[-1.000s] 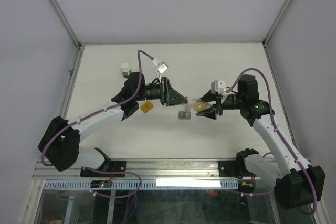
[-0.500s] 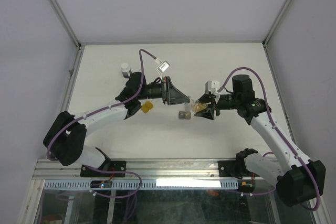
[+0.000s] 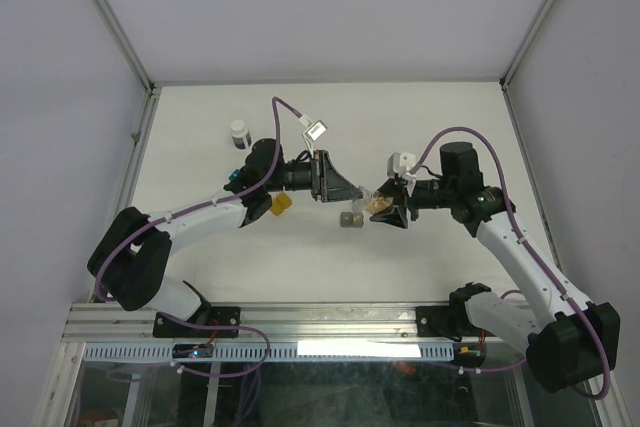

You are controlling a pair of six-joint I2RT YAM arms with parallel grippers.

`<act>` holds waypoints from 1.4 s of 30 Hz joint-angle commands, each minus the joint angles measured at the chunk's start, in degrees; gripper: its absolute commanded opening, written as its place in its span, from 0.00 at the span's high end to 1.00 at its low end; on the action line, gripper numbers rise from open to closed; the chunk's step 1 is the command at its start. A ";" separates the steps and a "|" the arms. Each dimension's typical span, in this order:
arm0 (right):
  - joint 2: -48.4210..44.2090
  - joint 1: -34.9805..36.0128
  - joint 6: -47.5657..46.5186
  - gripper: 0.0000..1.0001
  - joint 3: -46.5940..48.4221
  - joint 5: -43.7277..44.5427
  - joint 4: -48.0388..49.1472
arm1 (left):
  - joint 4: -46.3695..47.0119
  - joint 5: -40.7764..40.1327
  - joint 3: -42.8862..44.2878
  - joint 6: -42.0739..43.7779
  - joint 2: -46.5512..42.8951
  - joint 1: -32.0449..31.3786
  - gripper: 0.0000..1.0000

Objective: Sort the pills into containers

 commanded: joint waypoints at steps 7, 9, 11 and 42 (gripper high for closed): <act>1.31 1.10 4.05 1.00 4.59 5.92 2.85 | -4.96 -4.97 1.88 4.55 -2.16 -3.46 0.82; 1.37 1.13 4.79 1.00 4.77 6.35 3.06 | -8.31 -7.58 2.44 6.53 -3.71 -4.24 0.82; 1.39 1.19 5.42 1.00 4.86 6.41 3.19 | -11.52 -10.16 3.07 8.52 -4.93 -5.04 0.82; 1.64 -0.92 13.27 1.00 4.26 -10.23 7.24 | -24.94 3.70 7.29 45.77 -0.84 -8.32 0.89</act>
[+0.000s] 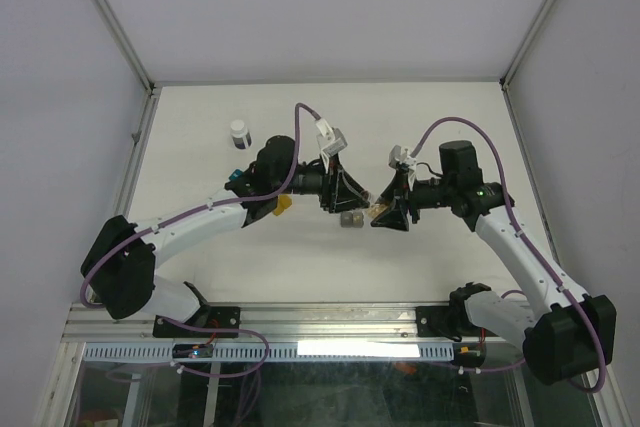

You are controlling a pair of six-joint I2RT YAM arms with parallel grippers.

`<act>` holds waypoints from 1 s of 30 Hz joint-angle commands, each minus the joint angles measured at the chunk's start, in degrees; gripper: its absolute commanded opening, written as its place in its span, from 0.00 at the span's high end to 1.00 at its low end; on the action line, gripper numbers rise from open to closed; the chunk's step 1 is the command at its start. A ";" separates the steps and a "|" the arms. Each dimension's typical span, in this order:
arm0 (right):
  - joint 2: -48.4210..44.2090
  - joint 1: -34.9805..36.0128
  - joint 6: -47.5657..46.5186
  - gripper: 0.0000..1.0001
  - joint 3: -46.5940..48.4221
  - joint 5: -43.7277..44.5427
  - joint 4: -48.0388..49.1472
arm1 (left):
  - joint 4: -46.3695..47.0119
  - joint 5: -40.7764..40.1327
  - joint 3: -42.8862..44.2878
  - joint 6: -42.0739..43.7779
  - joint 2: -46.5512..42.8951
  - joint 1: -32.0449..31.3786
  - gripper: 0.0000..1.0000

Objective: Sort the pills into containers

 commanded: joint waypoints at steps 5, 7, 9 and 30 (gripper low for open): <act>-0.62 0.22 2.21 1.00 2.75 -8.02 11.00 | -14.79 14.64 2.77 37.94 1.66 -2.18 0.86; -0.66 0.26 2.11 1.00 2.74 -8.23 10.95 | -16.52 16.02 4.20 41.53 2.16 -2.07 0.85; -0.65 0.22 2.01 1.00 2.72 -8.31 11.00 | -17.70 16.69 6.17 43.03 3.27 -1.93 0.83; -1.37 -0.22 0.58 1.00 2.74 -9.11 9.73 | -12.24 7.95 6.49 36.73 -0.95 -1.09 0.20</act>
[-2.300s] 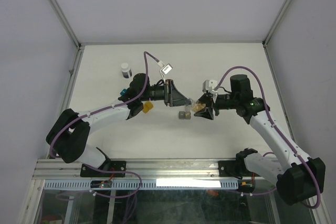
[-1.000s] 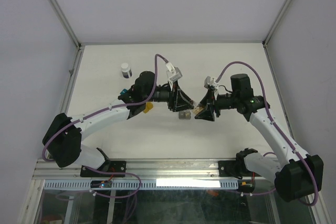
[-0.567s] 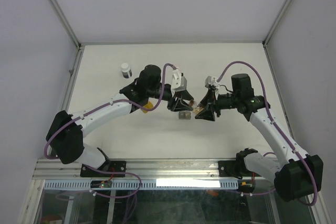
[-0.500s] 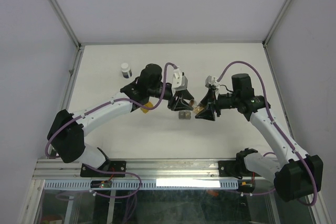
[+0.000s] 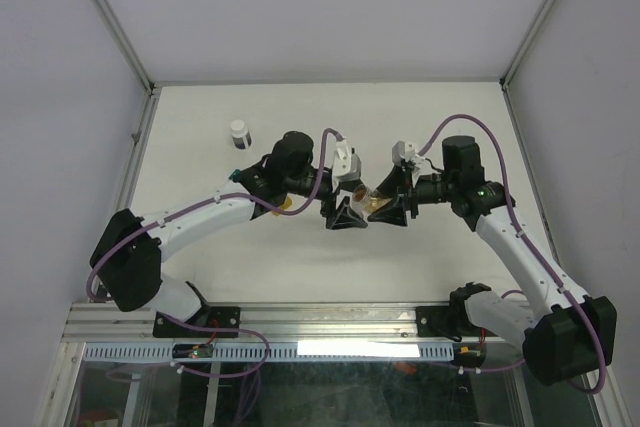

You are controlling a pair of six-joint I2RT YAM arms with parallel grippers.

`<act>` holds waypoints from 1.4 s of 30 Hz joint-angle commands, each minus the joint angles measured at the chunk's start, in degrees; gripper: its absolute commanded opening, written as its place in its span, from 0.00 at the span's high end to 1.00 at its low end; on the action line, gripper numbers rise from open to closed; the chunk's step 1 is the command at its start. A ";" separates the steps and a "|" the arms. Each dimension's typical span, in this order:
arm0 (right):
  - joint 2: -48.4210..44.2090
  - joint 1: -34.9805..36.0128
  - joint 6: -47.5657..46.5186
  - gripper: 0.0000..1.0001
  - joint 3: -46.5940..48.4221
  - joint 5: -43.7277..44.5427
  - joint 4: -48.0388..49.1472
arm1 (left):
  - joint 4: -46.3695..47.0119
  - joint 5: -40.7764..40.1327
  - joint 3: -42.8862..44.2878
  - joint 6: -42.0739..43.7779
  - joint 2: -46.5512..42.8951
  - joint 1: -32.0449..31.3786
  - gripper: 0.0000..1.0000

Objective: Sort the pills into containers

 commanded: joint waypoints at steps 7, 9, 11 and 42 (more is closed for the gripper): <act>-1.45 0.27 -0.98 1.00 2.57 -3.57 3.03 | 11.32 -4.44 -8.33 -5.60 -9.27 1.38 0.01; -1.63 0.20 -1.33 1.00 2.54 -3.50 2.85 | 17.46 -4.34 -12.34 -9.17 -11.96 1.74 0.01; -1.86 0.10 -1.80 1.00 2.56 -3.56 2.61 | 23.00 -4.61 -16.74 -13.20 -15.32 1.99 0.01; -1.31 -0.09 -4.95 1.00 1.85 0.78 1.77 | 6.80 -33.39 -5.43 -49.39 -14.86 -3.71 0.35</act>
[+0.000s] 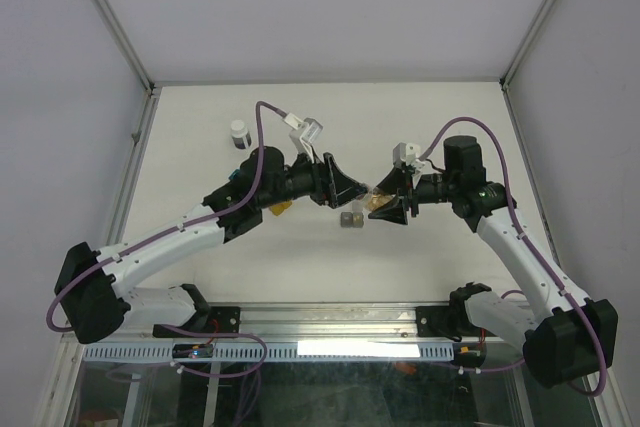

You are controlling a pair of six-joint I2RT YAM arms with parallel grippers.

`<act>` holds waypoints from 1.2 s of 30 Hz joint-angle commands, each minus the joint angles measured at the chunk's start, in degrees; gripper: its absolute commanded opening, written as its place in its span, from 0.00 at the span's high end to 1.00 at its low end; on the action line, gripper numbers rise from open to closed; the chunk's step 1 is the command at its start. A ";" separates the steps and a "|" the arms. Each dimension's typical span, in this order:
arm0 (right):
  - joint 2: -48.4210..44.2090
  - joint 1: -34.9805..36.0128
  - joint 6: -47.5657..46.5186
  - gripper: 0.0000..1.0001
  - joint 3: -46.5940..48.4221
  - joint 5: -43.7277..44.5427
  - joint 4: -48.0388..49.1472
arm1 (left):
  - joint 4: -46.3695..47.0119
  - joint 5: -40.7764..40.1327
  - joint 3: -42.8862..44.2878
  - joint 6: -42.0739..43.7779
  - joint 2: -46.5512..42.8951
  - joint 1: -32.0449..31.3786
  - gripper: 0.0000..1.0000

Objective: Sort the pills into containers

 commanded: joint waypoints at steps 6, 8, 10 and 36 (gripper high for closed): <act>-0.72 -0.07 -0.78 1.00 1.95 -0.79 1.05 | -1.32 1.41 4.46 2.37 1.79 -1.20 0.40; -0.73 -0.07 -0.72 1.00 1.93 -0.81 0.98 | -1.30 2.11 4.64 2.41 2.13 -1.35 0.42; -0.73 -0.07 -0.71 1.00 1.93 -0.75 0.98 | -1.36 2.81 4.80 2.45 2.42 -1.45 0.43; -0.73 -0.05 -0.60 1.00 2.04 -0.93 0.98 | -4.00 17.18 7.22 11.30 8.17 -1.99 0.78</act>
